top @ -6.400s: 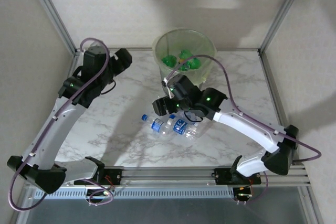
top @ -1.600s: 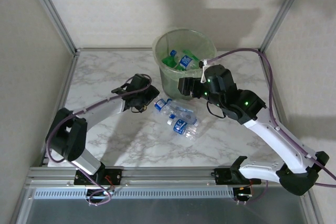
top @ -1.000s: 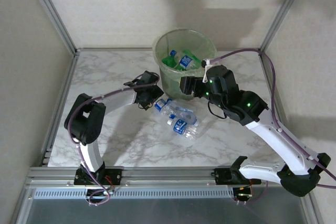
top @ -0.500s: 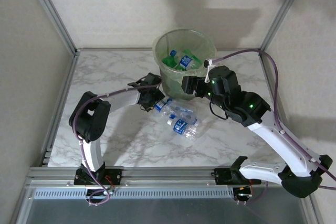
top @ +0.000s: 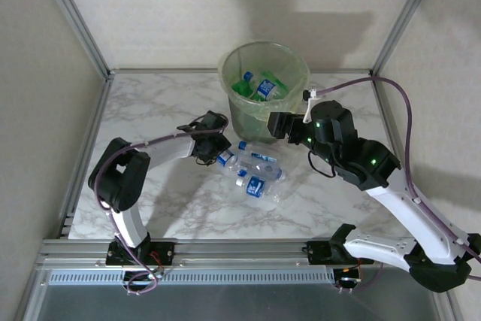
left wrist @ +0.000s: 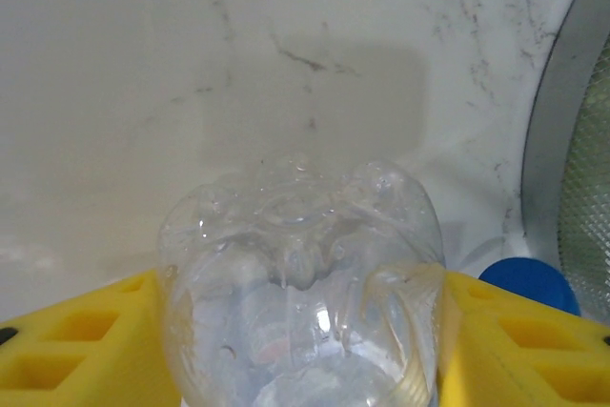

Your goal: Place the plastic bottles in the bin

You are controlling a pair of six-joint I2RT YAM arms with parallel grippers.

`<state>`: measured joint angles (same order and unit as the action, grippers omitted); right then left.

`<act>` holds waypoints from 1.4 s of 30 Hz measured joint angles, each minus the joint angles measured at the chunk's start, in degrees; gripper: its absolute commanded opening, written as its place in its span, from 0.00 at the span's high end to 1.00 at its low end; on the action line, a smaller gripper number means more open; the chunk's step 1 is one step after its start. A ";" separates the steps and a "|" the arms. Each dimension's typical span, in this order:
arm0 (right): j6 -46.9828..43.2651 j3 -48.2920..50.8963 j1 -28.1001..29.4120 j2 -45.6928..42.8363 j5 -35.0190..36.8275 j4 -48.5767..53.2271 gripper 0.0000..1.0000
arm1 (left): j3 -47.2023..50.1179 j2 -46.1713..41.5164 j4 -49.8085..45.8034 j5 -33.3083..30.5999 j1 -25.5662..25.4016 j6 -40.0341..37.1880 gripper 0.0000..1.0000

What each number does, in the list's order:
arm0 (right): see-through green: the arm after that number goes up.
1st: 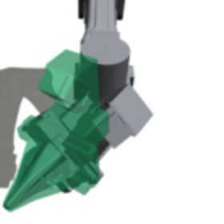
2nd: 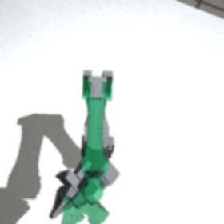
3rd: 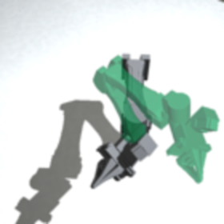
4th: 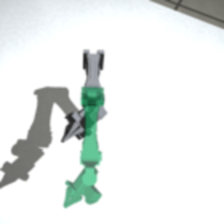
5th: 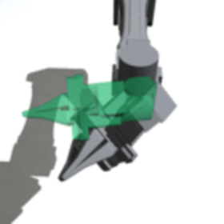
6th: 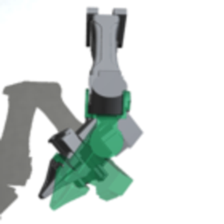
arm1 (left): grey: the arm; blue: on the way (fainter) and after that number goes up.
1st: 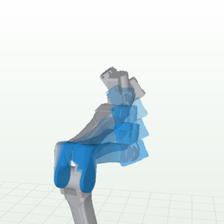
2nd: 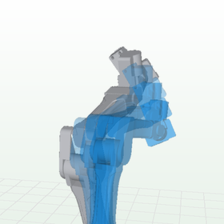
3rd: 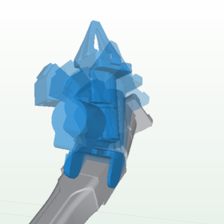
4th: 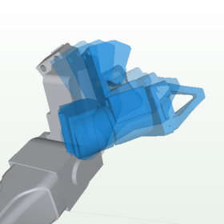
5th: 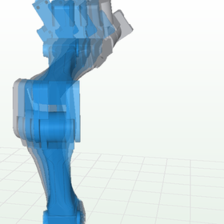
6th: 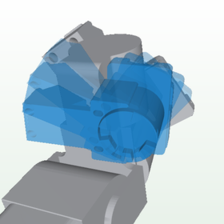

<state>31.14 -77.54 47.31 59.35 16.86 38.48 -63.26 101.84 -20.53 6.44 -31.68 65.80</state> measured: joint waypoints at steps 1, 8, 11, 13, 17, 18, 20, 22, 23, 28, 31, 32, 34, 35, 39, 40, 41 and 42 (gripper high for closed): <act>0.00 0.00 0.00 0.11 0.00 0.00 0.18 | 0.22 -0.70 -0.44 -0.02 0.00 0.00 0.47; -0.28 0.00 0.00 2.71 -0.59 -0.07 0.18 | 2.19 -13.09 -2.62 -0.55 0.20 0.00 0.48; -0.26 0.20 0.00 3.45 -1.38 -0.13 0.18 | 2.16 -17.27 -2.86 -1.01 0.70 -0.02 0.48; -0.24 0.76 0.04 3.54 -2.01 -0.17 0.19 | 2.16 -19.04 -3.39 -1.40 1.25 -0.02 0.48; -0.15 3.58 0.09 3.54 -3.28 -0.11 0.20 | 2.10 -21.92 -4.63 -1.79 2.47 -0.04 0.48; 0.00 4.46 0.09 3.54 -3.61 -0.07 0.19 | 1.95 -22.62 -5.07 -1.79 2.69 -0.09 0.49; 0.22 5.79 0.09 3.54 -4.44 -0.02 0.19 | 1.38 -24.00 -5.66 -1.77 2.95 -0.22 0.50; 0.42 6.40 0.09 3.52 -5.53 0.07 0.19 | 0.07 -25.22 -5.95 -1.77 3.02 -0.24 0.50; 0.46 6.47 0.09 3.41 -6.60 -0.07 0.18 | -1.05 -25.92 -6.01 -1.73 3.02 -0.24 0.50; 0.42 6.23 0.09 2.58 -12.70 -2.97 0.17 | -8.41 -28.74 -4.96 -1.20 3.02 -0.70 0.49; 0.44 3.96 0.15 3.41 -13.84 -3.30 0.17 | -14.62 -29.05 -3.89 -0.61 3.04 -1.33 0.48; 0.46 2.84 0.15 3.74 -13.40 -3.34 0.16 | -16.59 -28.96 -3.45 -0.44 3.04 -1.55 0.48; 0.59 1.11 0.15 3.82 -11.67 -3.37 0.15 | -20.79 -28.33 -3.10 -0.48 3.04 -2.03 0.48; 0.63 0.28 0.15 3.72 -10.56 -3.34 0.14 | -23.02 -27.69 -2.56 -0.66 3.04 -2.25 0.48; 0.68 -2.40 0.13 3.02 -7.08 -2.86 0.15 | -28.76 -24.37 0.96 -1.51 3.04 -2.25 0.49; 0.72 -2.84 0.13 2.75 -6.34 -2.60 0.15 | -30.01 -22.93 1.95 -1.55 3.04 -2.03 0.50; 0.90 -3.17 0.13 2.40 -5.81 -2.23 0.16 | -31.19 -21.27 2.75 -1.53 3.02 -1.75 0.50; 1.18 -3.21 0.13 1.95 -5.31 -1.90 0.15 | -32.13 -19.82 3.23 -1.53 3.02 -1.60 0.50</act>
<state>32.32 -80.75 47.44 61.30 11.55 36.58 -95.39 82.02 -17.30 4.91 -28.67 64.20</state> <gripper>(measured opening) 0.848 0.565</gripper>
